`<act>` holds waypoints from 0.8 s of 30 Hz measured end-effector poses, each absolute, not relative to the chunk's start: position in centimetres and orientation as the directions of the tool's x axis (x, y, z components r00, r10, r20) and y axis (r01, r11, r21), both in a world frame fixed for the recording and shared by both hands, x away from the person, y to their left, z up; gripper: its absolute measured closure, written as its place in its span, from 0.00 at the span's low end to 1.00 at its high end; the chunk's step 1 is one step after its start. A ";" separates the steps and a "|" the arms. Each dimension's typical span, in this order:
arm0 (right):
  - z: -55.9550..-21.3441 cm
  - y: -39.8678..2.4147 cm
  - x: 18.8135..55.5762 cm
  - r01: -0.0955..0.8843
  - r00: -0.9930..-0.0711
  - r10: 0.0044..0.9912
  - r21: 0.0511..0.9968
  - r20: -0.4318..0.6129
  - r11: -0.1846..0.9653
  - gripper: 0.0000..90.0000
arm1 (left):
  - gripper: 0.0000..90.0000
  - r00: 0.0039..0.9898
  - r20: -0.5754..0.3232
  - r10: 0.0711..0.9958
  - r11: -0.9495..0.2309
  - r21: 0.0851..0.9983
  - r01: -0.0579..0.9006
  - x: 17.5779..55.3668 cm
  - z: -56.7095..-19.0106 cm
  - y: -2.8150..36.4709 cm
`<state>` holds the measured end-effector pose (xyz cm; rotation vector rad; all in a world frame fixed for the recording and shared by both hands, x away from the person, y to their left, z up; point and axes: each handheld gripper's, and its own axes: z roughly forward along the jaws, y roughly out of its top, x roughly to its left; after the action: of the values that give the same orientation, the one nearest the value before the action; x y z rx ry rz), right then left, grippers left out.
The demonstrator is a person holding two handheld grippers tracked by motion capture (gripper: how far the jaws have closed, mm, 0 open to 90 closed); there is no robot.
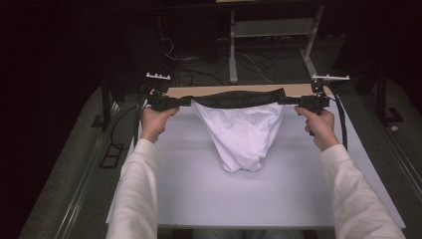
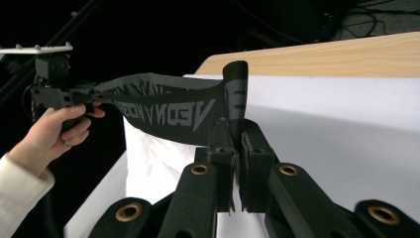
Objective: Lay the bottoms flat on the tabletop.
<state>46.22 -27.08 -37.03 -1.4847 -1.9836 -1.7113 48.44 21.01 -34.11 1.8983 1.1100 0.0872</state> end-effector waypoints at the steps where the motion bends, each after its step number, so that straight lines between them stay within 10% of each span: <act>1: -37.4 -27.0 46.8 0.716 -0.506 0.584 0.687 0.635 -0.127 0.94 | 0.95 0.582 -0.352 0.733 -0.184 0.722 0.668 49.0 -34.5 20.8; 24: -36.9 -25.0 53.1 0.728 -0.386 0.750 0.676 0.537 -0.109 0.94 | 0.94 0.430 -0.279 0.858 -0.164 0.646 0.745 54.3 -33.9 19.0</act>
<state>53.09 -25.03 -36.89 -1.7526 -2.1108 -1.5749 54.34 18.97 -33.94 1.9447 1.3534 0.1942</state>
